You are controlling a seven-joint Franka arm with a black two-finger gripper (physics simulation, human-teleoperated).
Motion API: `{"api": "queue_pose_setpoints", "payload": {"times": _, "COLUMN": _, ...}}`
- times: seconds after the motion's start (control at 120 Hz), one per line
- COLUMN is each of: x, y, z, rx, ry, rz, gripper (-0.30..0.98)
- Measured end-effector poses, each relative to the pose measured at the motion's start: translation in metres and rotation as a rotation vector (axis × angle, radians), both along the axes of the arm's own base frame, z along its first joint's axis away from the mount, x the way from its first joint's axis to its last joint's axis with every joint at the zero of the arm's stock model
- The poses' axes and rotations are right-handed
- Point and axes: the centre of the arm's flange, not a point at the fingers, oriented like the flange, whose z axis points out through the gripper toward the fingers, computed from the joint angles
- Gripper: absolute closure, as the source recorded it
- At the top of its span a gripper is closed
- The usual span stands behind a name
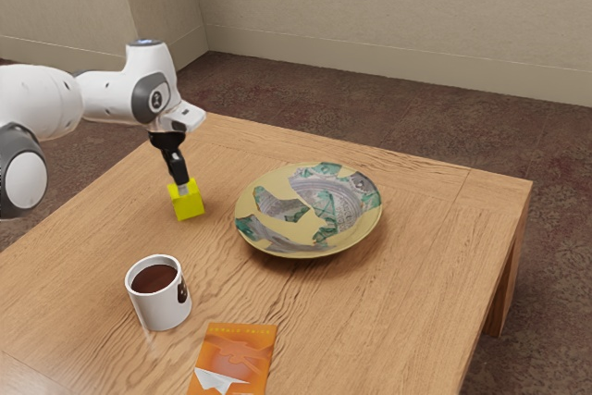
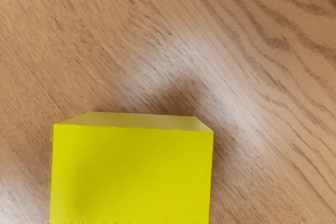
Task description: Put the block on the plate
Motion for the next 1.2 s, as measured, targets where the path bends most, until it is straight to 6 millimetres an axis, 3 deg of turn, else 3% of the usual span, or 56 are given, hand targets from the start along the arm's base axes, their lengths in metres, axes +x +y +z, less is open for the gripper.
{"api": "queue_pose_setpoints", "payload": {"times": 0.225, "x": 0.004, "y": 0.007, "z": -0.024, "rx": -0.015, "ry": 0.015, "rz": -0.031, "gripper": 0.0}}
{"api": "queue_pose_setpoints", "payload": {"times": 0.508, "x": 0.006, "y": 0.011, "z": -0.037, "rx": -0.026, "ry": 0.019, "rz": -0.061, "gripper": 0.0}}
{"api": "queue_pose_setpoints", "payload": {"times": 0.608, "x": 0.006, "y": 0.011, "z": -0.042, "rx": -0.027, "ry": 0.021, "rz": -0.068, "gripper": 0.06}}
{"api": "queue_pose_setpoints", "payload": {"times": 0.942, "x": 0.012, "y": 0.011, "z": -0.044, "rx": -0.025, "ry": 0.002, "rz": -0.088, "gripper": 0.24}}
{"api": "queue_pose_setpoints", "payload": {"times": 1.2, "x": 0.012, "y": 0.011, "z": -0.041, "rx": -0.02, "ry": -0.005, "rz": -0.096, "gripper": 0.3}}
